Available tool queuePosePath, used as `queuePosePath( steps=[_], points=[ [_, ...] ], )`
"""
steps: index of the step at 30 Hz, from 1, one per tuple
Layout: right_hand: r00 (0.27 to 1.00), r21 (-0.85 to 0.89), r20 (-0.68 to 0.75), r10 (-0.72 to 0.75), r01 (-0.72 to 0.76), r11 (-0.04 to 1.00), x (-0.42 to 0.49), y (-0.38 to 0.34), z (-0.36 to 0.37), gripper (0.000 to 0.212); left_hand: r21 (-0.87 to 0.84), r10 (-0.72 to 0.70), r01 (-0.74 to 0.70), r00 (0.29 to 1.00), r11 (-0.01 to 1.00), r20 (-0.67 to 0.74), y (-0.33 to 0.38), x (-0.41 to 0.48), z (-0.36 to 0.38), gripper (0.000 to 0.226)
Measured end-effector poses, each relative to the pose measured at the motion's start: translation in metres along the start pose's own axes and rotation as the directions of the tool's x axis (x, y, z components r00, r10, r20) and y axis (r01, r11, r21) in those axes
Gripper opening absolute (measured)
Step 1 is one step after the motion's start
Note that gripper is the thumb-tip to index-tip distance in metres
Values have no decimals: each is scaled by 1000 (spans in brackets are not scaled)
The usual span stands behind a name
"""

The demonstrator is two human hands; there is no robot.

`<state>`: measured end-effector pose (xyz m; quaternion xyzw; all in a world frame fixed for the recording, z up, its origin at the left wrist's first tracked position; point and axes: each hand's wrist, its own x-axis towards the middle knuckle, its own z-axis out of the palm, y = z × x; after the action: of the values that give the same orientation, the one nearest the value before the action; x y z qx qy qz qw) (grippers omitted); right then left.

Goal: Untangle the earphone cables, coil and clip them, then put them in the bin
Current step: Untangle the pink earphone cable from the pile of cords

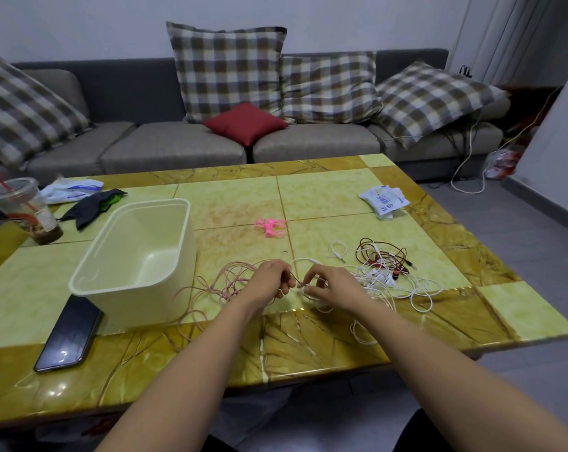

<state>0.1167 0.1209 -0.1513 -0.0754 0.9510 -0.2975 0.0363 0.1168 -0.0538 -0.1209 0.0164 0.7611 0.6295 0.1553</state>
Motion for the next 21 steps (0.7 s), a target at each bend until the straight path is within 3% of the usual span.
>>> queuePosePath(
  steps=[8,14,16,21],
  points=[
    [982,-212,-142,-129,97,972,0,-9,13,17,-15,-63,64,996,998,56,0,-6,-4,25],
    [978,-305,-60,-200,173,936,2,-7,12,19,-10,-73,73,997,997,36,1,-5,-8,25],
    [984,-260,-25,-178,166,951,2,-5,8,21,49,-61,60,998,997,11,1,-5,-9,26],
    [999,36,34,-24,22,999,-4,0,-4,30,193,2,16,996,981,-93,-3,1,-10,28]
  ],
)
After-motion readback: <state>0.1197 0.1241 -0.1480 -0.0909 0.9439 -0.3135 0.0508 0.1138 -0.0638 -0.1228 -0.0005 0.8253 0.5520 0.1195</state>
